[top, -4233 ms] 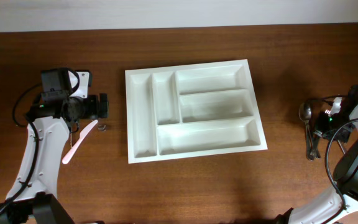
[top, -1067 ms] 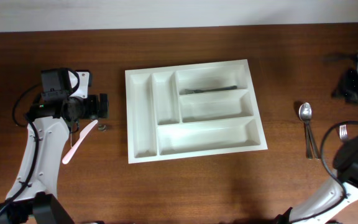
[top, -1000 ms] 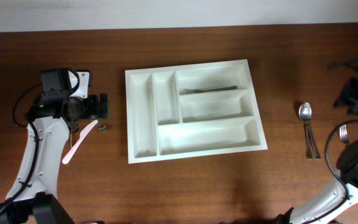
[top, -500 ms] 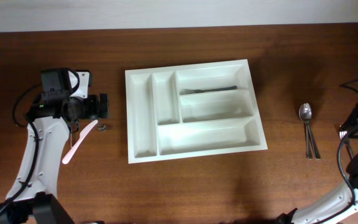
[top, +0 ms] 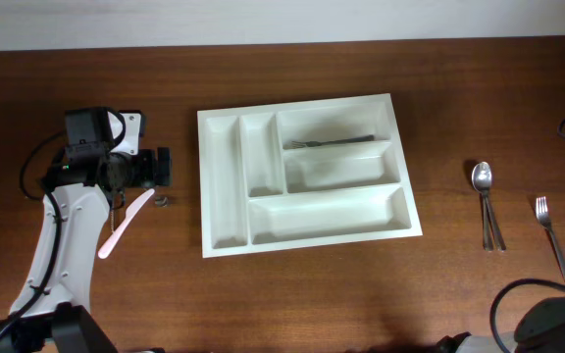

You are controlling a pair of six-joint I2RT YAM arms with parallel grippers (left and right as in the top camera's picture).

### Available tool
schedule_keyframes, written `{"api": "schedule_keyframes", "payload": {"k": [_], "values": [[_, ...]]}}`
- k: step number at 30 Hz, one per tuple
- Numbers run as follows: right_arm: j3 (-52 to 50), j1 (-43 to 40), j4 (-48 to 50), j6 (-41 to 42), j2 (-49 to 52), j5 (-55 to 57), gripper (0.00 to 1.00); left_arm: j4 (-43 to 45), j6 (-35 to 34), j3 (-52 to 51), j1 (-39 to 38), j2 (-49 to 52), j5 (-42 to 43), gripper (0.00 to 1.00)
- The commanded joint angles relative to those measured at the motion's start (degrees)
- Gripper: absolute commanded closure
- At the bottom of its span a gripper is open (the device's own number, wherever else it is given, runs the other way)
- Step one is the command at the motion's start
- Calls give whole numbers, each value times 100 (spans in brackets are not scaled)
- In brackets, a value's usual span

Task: Pack container
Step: 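Return the right gripper to the remaining fork and grasp it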

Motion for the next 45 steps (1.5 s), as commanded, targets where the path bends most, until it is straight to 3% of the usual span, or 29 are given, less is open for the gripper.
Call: {"api": "schedule_keyframes", "payload": {"k": [1,7,20,28,41,45], "values": [[-520,-9,415,-55,345,546,55,11,96,103,20,37,85,1],[-1003,7,756,-988,658,905,55,11,96,103,20,37,85,1],[-2070,-229,1928,-2131,1091,1397,55,11,96,103,20,37,85,1],[-2168,-229,2503,-2214,1810,1812,51,11,96,103,20,37,85,1],[-2168,-229,2920,-2273,2599,1810,51,11,96,103,20,37,85,1],[-2168,-227,2935,-2247,2634,1805,71,11,96,103,20,37,85,1]]}}
